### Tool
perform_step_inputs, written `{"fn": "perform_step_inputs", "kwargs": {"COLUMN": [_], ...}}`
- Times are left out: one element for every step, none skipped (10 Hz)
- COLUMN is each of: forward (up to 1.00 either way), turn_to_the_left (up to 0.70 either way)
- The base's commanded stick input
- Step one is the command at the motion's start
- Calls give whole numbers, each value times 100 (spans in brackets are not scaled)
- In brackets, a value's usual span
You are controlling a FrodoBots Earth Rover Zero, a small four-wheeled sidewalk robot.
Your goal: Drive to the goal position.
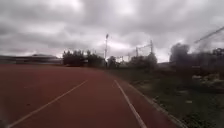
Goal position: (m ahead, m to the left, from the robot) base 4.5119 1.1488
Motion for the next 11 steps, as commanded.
{"fn": "perform_step_inputs", "kwargs": {"forward": [0, 10, 25, 56, 70, 70, 70, 70, 70, 70, 70], "turn_to_the_left": [0, 0, 0, 0, 0, 0, 0, 0, 0, -4, -11]}}
